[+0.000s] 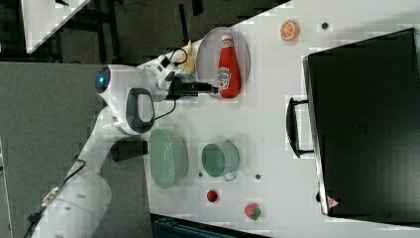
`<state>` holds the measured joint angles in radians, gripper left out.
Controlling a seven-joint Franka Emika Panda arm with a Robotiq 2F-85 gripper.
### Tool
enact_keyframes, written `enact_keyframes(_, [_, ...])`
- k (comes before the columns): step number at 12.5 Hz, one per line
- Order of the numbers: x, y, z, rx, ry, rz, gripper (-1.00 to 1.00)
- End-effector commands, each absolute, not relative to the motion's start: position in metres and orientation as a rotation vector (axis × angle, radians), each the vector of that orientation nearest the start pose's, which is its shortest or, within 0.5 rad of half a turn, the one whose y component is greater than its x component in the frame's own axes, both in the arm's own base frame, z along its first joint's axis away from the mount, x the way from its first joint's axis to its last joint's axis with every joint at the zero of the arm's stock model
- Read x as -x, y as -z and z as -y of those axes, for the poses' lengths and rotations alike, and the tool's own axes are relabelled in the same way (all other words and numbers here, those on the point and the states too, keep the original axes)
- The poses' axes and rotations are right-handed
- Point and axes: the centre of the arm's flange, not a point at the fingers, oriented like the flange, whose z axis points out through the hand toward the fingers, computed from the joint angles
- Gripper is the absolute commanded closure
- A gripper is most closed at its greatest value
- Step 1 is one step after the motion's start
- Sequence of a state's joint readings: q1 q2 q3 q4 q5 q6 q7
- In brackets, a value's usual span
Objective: Pick ketchup from plate and place it on table.
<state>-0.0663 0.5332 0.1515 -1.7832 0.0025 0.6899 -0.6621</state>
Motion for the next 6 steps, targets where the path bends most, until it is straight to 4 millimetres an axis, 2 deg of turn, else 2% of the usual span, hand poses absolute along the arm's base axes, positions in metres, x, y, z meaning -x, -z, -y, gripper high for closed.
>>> enact_keyframes(1, [-0.666,-0.231,-0.043,3.087,-0.016,0.003,-1.00])
enact_keyframes(6, [-0.675,-0.186,-0.044,3.095,0.031,0.033,-1.00])
